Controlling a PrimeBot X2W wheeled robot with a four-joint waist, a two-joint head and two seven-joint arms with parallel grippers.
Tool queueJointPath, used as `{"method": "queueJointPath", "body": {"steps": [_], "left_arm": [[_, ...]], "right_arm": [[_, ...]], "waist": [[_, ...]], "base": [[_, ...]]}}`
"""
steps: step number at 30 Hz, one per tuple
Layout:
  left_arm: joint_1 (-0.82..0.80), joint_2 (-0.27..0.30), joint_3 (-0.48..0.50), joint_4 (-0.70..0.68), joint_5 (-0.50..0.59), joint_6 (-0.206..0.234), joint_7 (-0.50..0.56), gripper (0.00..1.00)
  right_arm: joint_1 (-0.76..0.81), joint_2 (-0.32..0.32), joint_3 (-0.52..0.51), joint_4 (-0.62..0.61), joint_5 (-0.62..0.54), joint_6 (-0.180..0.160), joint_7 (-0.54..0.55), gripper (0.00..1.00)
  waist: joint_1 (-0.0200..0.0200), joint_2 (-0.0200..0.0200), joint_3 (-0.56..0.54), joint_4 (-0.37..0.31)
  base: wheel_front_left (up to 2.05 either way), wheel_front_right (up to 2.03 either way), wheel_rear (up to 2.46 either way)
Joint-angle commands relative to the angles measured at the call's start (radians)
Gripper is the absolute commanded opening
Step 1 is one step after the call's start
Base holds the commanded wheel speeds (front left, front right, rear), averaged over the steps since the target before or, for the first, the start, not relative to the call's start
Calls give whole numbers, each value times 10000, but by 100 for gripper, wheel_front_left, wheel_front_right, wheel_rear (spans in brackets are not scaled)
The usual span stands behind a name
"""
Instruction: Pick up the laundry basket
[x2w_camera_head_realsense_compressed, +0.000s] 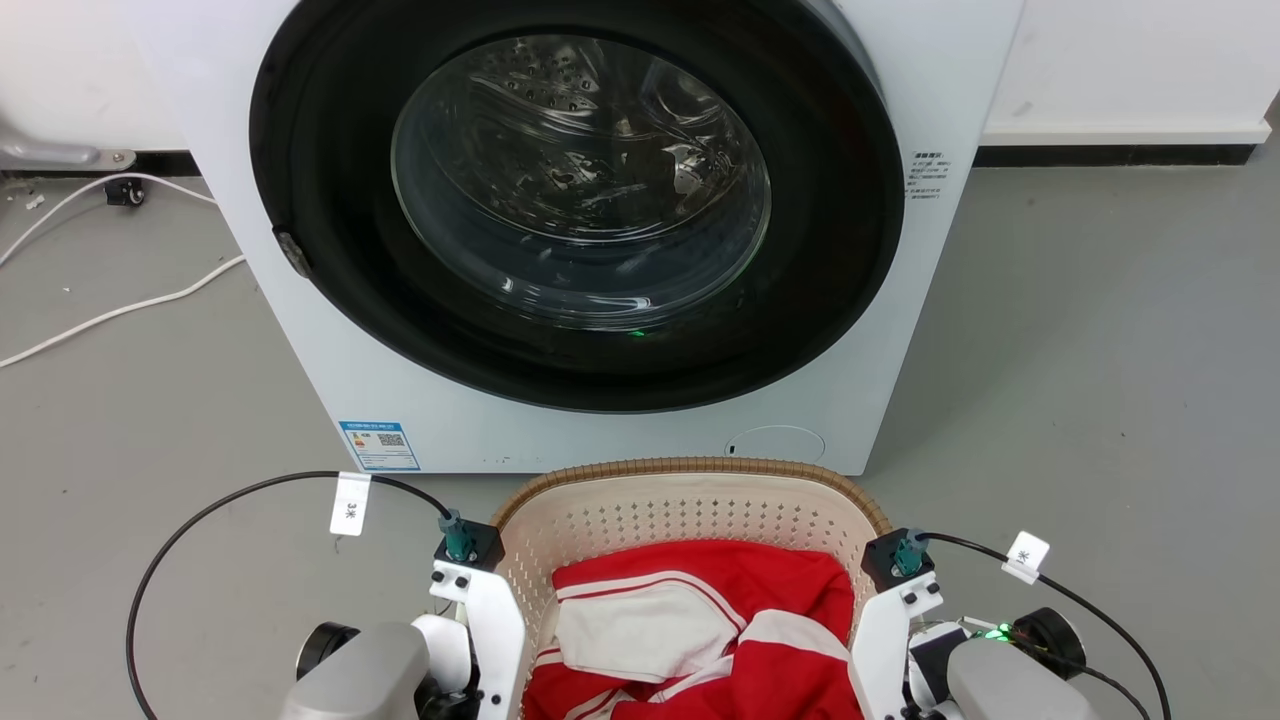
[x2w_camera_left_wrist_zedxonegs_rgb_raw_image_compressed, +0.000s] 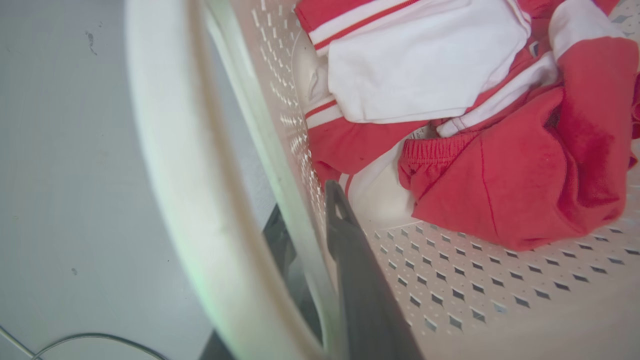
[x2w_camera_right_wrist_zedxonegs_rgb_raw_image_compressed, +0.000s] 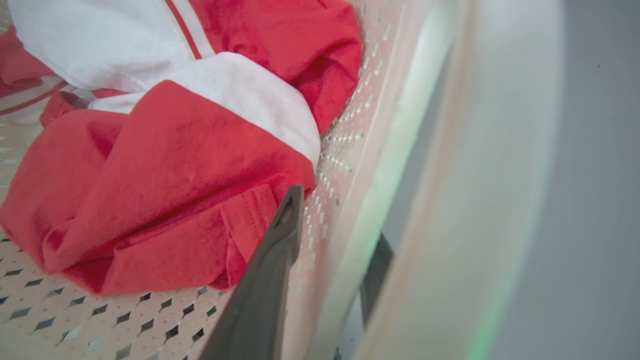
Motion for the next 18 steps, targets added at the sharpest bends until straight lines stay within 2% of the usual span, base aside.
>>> {"method": "queueJointPath", "body": {"steps": [1,18], "left_arm": [[-382,283,-21,19,5,-10,-115,0],[-552,334,-838,100,-801,-10,-62,0]], "right_arm": [[183,-286,187,126,-59,28,125,0],[117,-499,1315,141,1175,28,295,0]], "waist": [[1,-1,-13,-3],[1,-1,-100,-117]], "base": [[0,0,0],[0,0,0]]}}
